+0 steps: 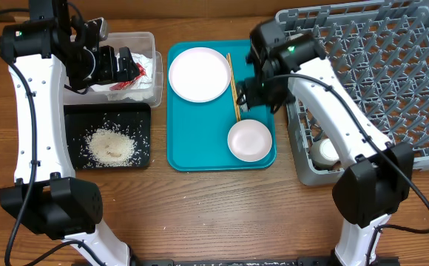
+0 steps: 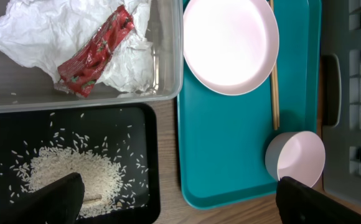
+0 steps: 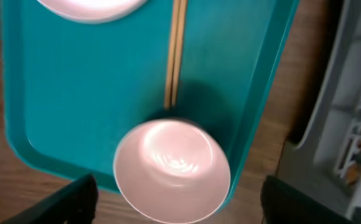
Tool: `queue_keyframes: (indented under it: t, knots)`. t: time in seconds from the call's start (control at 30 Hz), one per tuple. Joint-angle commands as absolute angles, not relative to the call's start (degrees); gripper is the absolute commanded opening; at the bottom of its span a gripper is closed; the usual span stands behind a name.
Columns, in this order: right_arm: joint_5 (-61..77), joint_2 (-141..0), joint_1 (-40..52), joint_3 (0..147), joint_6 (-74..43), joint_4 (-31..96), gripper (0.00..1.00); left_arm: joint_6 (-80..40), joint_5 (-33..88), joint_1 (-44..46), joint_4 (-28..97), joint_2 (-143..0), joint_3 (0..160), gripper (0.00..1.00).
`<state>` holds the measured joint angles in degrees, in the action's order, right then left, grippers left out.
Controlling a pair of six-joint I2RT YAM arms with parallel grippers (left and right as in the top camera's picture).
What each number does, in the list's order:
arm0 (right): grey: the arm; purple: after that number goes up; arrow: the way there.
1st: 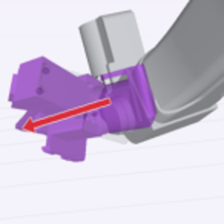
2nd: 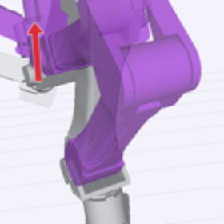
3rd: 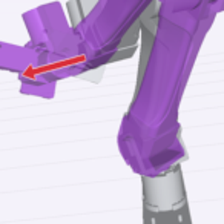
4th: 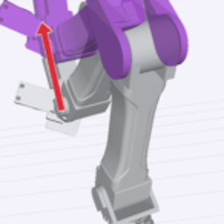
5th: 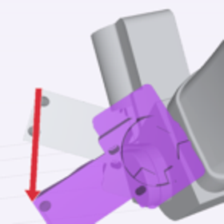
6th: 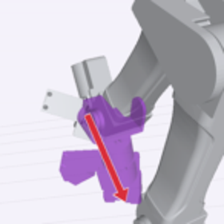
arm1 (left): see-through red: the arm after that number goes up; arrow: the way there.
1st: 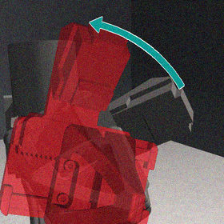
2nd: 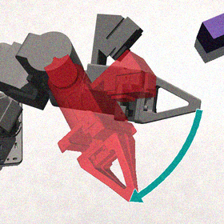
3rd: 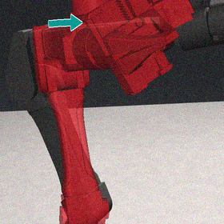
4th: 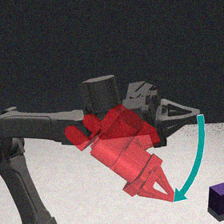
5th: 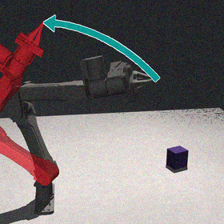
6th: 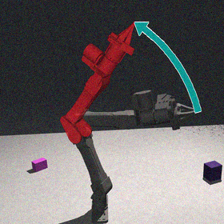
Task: Sort waste into correct bins and load items into the dishwasher
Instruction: 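Move the right gripper to the pink-white bowl and grasp its rim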
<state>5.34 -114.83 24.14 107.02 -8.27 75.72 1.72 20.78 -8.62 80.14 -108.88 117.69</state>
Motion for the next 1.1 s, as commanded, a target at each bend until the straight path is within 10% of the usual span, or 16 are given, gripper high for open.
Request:
queue_keyframes:
  t: [0.0, 0.5, 0.77, 1.07]
  knots:
    - [6.46, -115.24, 24.32, 100.82, -11.05, 74.67, 0.80, 2.81, 20.36, -8.34, 80.05, -108.75, 118.85, 1.00]
    - [2.00, -115.26, 24.32, 83.59, -14.00, 62.08, 0.57, 2.81, 20.36, -8.34, 80.05, -108.75, 118.85, 1.00]
    - [-0.01, -115.18, 24.32, 84.03, -13.96, 61.87, 0.04, 2.81, 20.36, -8.34, 80.05, -108.75, 118.85, 1.00]
    - [-7.33, -111.50, 24.25, 102.89, -15.64, 75.88, 0.04, 2.81, 20.36, -8.34, 80.05, -108.75, 118.85, 1.00]
